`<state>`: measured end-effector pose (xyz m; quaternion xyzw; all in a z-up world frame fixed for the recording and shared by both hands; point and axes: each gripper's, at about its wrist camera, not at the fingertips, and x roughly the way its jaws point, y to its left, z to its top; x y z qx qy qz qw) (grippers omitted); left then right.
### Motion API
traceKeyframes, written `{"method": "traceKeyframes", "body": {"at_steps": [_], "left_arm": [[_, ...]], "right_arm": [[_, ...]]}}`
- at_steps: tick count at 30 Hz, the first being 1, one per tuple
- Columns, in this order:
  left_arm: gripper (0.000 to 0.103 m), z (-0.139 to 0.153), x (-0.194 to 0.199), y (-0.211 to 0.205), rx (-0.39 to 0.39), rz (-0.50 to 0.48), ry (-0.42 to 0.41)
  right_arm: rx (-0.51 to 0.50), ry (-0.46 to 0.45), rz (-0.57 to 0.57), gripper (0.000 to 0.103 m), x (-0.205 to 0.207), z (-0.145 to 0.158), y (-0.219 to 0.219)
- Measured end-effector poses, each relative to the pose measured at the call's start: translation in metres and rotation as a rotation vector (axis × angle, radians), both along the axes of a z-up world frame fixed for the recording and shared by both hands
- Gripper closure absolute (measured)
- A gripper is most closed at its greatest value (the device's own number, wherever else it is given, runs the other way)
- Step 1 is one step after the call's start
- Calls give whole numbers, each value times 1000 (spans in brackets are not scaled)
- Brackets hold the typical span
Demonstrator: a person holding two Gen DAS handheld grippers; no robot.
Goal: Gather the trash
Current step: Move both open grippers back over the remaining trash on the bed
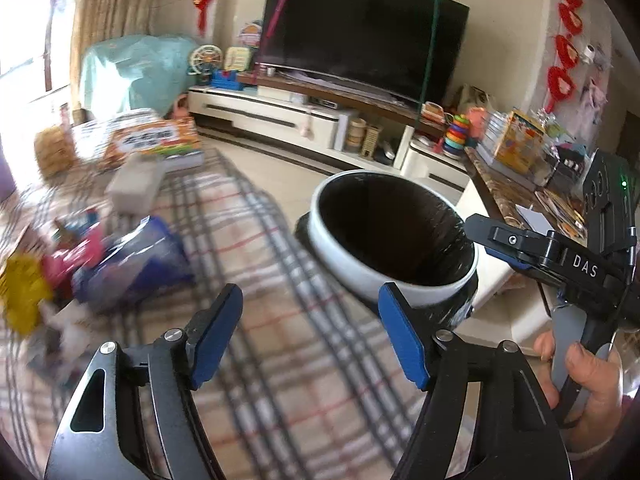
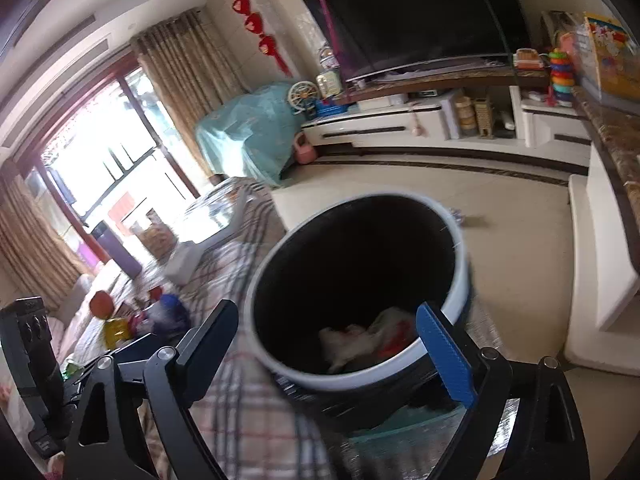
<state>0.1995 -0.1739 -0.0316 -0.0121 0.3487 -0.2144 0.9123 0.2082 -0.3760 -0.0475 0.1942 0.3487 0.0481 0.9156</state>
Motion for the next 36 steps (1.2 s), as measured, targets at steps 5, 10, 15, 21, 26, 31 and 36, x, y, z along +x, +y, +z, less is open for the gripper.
{"method": "traceKeyframes", "body": {"at_steps": [5,10,15,21,26,31,36], "left_arm": [[29,-2,-16,32,6,48,-6],[29,-4,-29,65,1,104,-5],[29,-8,-40,97,-11,163,4],[29,-14,-49,129,-12,218,15],[29,-19,-50,153,-16,267,26],[29,-27,-45,173,-29,305,56],[29,-34,-34,181,-45,306,88]], "right_arm": [[9,-1,63,11,-7,-3,31],[-8,-3,116,11,-9,-5,63],[-14,7,172,11,-11,-9,91],[-24,19,228,11,-10,-14,119],[-31,36,269,11,-3,-21,141],[-26,59,315,11,8,-30,160],[-11,75,347,11,22,-38,173]]}}
